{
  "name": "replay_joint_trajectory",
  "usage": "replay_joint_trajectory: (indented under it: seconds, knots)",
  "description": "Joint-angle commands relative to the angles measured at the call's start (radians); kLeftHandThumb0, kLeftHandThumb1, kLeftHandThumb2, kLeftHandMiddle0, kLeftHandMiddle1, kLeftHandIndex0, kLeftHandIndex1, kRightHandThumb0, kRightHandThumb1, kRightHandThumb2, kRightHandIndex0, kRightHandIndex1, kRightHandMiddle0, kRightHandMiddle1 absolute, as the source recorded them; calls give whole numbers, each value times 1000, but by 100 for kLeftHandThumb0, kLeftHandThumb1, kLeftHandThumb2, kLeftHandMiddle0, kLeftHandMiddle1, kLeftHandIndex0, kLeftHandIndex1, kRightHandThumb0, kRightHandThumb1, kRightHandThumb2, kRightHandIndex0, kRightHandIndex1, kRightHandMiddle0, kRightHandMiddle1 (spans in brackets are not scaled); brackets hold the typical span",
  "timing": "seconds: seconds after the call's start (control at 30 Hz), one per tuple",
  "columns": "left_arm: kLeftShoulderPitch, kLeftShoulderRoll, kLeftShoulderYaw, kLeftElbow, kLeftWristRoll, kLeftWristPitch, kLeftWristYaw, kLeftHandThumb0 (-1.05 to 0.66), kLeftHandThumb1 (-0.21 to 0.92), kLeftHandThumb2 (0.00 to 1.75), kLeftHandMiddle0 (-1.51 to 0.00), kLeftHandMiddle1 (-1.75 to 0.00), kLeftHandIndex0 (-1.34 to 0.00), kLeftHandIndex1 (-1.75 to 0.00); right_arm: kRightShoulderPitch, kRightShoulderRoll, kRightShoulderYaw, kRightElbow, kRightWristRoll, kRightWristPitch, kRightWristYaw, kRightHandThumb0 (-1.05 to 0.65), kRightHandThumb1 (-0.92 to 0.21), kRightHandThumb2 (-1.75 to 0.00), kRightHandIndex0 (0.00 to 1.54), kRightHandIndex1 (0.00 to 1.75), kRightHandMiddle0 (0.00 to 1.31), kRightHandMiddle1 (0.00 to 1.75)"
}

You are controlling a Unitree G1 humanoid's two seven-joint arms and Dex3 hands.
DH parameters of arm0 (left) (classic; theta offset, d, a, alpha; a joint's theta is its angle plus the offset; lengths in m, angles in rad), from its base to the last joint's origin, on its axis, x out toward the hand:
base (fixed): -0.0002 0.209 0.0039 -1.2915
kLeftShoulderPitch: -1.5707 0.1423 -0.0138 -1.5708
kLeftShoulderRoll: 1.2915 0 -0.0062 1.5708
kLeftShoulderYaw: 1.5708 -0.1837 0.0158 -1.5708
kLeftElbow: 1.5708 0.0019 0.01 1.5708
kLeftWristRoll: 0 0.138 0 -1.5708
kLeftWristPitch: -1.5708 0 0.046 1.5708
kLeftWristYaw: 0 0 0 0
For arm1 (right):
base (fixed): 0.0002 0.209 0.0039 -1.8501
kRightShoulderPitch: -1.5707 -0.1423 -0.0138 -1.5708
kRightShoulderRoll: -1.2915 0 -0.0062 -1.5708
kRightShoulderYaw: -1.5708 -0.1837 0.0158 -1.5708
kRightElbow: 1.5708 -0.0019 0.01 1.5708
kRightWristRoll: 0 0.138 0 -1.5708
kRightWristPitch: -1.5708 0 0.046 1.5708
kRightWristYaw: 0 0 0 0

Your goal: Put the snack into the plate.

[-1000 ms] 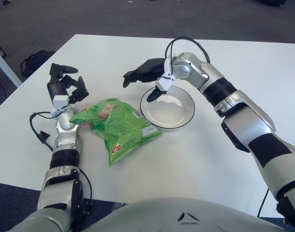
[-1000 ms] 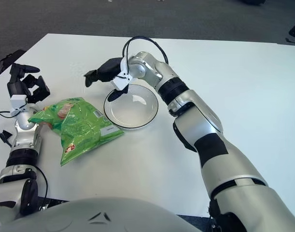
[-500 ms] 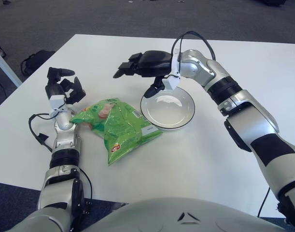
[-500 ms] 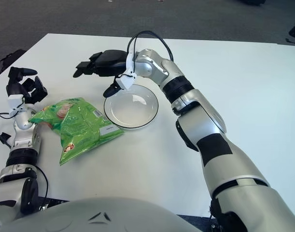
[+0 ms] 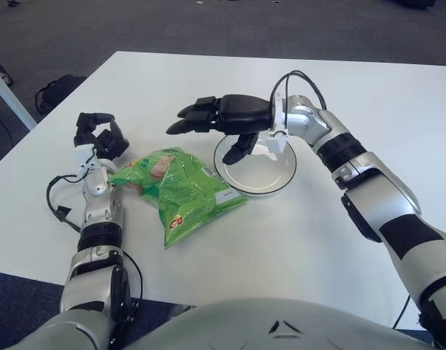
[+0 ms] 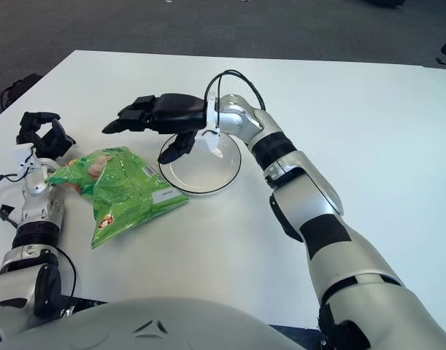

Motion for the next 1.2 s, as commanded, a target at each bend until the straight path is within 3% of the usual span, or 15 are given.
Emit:
replay_joint_trajectory:
  seconds: [0.0,0.2,0.37,0.57,0.7,0.9,1.03,1.17]
  knots:
    - [26,-26,-4,68,14,-27,-3,-41,58,98,-84,-175,-41,-175,-11,-18,-6,19,-48,-80,-38,-55,-92,-106,6,9,0,25]
    - [10,-17,-7,124,10,-57,-31,-41,58,99,-72,-175,-41,-175,-26,-32,-6,37,-120,-189,-81,-48,-92,-101,5,8,0,23]
    - [2,-5,-15,162,24,-78,-44,-41,56,101,-81,-175,-43,-175,-35,-45,10,58,-154,-262,-91,-41,-92,-96,5,7,0,18]
    - [3,5,-31,154,43,-72,-38,-41,56,101,-93,-175,-43,-175,-57,-69,94,94,-90,-297,-26,-36,-92,-93,8,7,0,19]
    - [6,5,-36,145,42,-61,-40,-41,56,100,-98,-175,-42,-175,-56,-81,151,83,-22,-265,37,-38,-92,-91,10,7,0,22]
    - [14,2,-44,124,39,-43,-44,-41,57,99,-100,-175,-41,-175,-38,-128,234,-46,131,-127,210,-38,-91,-88,15,9,0,32]
    - [18,-1,-47,111,39,-35,-41,-40,58,98,-100,-175,-41,-175,-27,-155,259,-115,217,-59,308,-37,-91,-87,18,10,0,37]
    - [26,-6,-47,92,36,-30,-39,-40,58,98,-100,-175,-41,-175,-13,-167,260,-185,231,10,380,-38,-92,-88,19,10,0,39]
